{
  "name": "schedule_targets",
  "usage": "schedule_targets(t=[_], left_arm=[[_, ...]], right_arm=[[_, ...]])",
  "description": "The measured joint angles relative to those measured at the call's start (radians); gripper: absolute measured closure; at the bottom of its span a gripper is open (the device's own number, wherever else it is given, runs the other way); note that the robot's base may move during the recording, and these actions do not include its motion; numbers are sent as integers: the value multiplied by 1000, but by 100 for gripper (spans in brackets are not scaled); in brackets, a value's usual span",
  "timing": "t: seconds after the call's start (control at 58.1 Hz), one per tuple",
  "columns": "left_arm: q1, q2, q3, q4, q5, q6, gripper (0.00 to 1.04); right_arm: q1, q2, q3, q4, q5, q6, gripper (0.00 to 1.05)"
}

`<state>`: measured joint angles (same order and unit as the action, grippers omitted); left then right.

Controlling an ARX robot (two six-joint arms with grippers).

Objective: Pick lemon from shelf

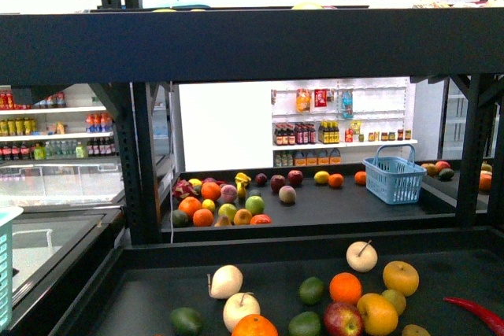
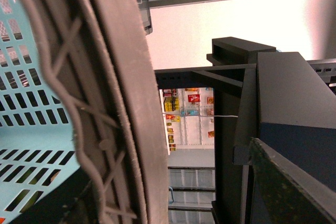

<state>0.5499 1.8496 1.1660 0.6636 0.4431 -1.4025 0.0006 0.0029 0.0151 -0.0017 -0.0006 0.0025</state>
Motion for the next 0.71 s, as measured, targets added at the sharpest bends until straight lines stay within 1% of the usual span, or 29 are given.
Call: schedule_targets(t=[0.069,0.121,0.138,0.224,0.293,0.362,0.551,0.637,0.706], left_arm=[[0,5,4,-17,-5,8,47],[0,7,4,-24,-8,14,57],[0,8,4,-28,-11,18,63],[2,8,4,-31,-18,29,78],[7,7,4,-48,-14,24,87],[10,6,5,-60,-10,57,90],[14,-32,-11,-105,0,104,91],[4,-62,-34,-118,19,141,91],[-20,-102,-59,-149,43,205,92]], right_arm=[[0,0,0,0,0,0,7],[0,0,0,0,0,0,7],[0,0,0,0,0,0,7],[0,0,0,0,0,0,7],[0,0,0,0,0,0,7],[0,0,0,0,0,0,7],[0,0,0,0,-1,0,7],[0,0,0,0,0,0,7],[0,0,0,0,0,0,7]])
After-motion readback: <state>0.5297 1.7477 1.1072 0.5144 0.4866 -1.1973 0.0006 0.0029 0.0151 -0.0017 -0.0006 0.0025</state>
